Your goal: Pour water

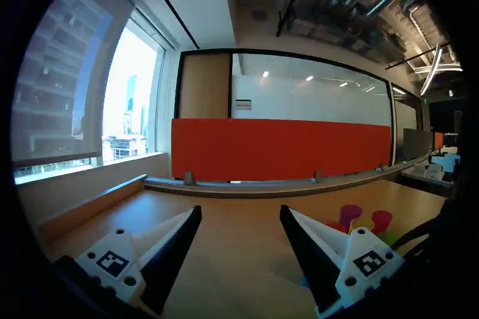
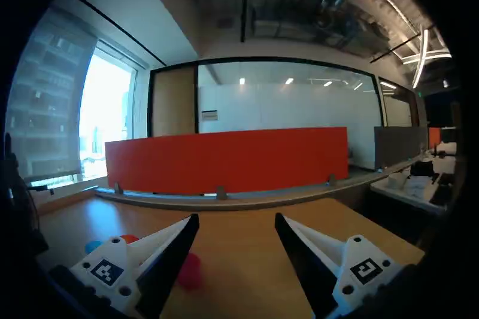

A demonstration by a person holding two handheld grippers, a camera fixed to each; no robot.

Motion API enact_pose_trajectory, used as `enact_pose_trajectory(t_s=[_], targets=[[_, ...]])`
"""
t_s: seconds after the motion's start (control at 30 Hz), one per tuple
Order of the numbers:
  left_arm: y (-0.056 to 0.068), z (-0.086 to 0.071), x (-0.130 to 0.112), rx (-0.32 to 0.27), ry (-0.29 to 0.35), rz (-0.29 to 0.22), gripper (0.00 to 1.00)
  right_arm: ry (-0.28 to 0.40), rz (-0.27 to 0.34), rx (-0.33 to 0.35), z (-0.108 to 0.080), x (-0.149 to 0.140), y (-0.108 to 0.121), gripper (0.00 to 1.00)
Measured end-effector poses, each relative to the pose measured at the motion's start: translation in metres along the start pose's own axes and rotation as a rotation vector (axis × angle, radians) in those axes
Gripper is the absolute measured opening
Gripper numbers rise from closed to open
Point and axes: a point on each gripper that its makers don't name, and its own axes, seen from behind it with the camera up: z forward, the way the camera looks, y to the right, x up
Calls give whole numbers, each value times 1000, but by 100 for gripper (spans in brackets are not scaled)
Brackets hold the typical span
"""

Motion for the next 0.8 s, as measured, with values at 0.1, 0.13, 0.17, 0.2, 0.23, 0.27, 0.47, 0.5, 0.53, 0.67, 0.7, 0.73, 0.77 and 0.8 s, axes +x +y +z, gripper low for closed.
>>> enact_pose_trajectory(t_s=[0.1,0.13,0.17,0.2,0.23,0.27,0.47,0.5,0.53,0.67,0.7,0.73,0.77,0.8], targets=[[-1,2,-4,14,6,-13,97,15,-18,-7,0,-1,-2,98],[-1,2,-5,18,13,-15,97,17,-23,-6,1,-2,-4,98],[-2,3,-6,22,19,-18,97,18,-30,-4,1,-3,-5,98],[-2,3,-6,26,26,-20,97,20,-35,-3,1,-4,-6,98],[-2,3,-6,29,33,-15,97,20,-39,-3,1,-4,-6,98],[-2,3,-7,33,42,-10,97,21,-43,-4,2,-4,-7,98],[-5,3,-19,60,63,46,97,41,-49,-24,1,0,-2,98],[-5,3,-22,64,63,54,97,44,-50,-28,1,0,-1,98],[-4,3,-25,61,62,59,97,44,-49,-36,1,0,1,98],[-5,3,-37,57,63,70,97,41,-39,-60,0,-3,8,98],[-6,3,-39,57,64,70,97,39,-35,-63,0,-4,10,98],[-8,3,-41,56,65,68,97,36,-30,-66,0,-5,10,98],[-9,3,-43,55,67,65,97,33,-25,-68,0,-6,11,98],[-10,3,-45,55,68,62,97,31,-21,-70,-1,-7,11,98]])
